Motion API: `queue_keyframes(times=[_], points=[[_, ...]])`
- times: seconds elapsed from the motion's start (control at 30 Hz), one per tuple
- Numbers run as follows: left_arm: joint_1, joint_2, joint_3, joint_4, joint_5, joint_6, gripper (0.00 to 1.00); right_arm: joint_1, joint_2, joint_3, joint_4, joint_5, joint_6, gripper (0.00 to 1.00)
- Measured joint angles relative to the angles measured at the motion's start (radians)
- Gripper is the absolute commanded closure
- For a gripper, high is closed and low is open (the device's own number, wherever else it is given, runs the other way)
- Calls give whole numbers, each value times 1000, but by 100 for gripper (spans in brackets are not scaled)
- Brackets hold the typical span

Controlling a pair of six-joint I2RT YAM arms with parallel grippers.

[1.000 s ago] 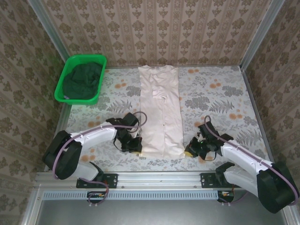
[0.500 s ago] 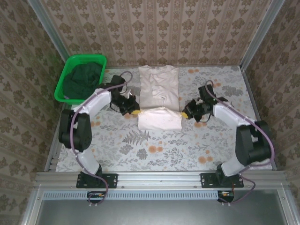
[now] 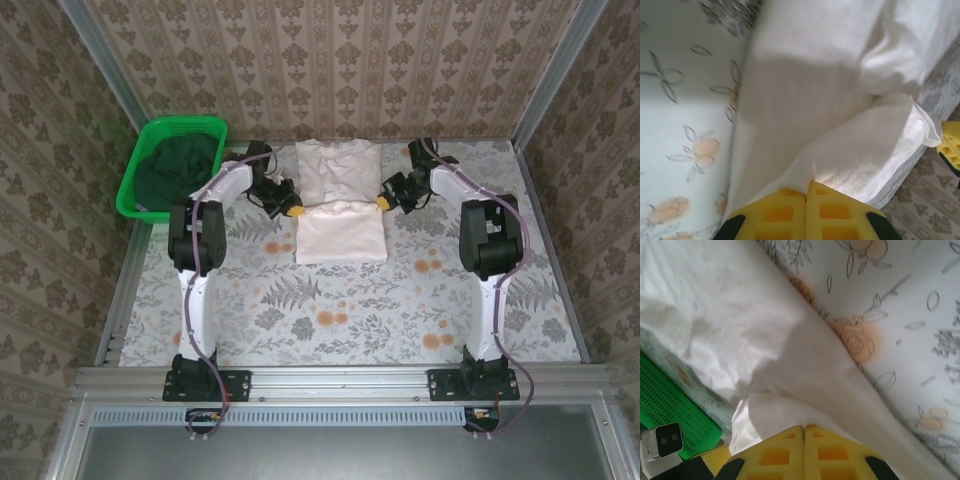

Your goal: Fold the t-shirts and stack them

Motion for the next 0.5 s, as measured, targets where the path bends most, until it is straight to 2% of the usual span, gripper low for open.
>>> queue_keyframes(times=[0.07, 0.1, 0.17, 0.23, 0.3, 0.37, 0.43, 0.5], points=[[11, 24, 22, -3, -10, -16, 94, 0, 50, 59, -31, 1, 0, 88], [16, 37, 37, -8, -14, -23, 83, -2, 75, 92, -50, 2, -2, 78], [23, 56, 72, -18, -30, -33, 54, -5, 113, 140, -76, 5, -3, 63], [29, 63, 104, -19, -51, -47, 44, -13, 129, 166, -98, 16, -10, 53], [33, 62, 133, -25, -81, -54, 38, -26, 124, 170, -120, 39, -25, 52], [36, 50, 150, -29, -119, -53, 38, -37, 100, 146, -113, 56, -42, 57], [36, 21, 144, -43, -161, -45, 42, -42, 32, 56, -77, 64, -59, 65], [32, -50, 94, -42, -188, -26, 50, -39, -87, -90, -31, 68, -79, 78]])
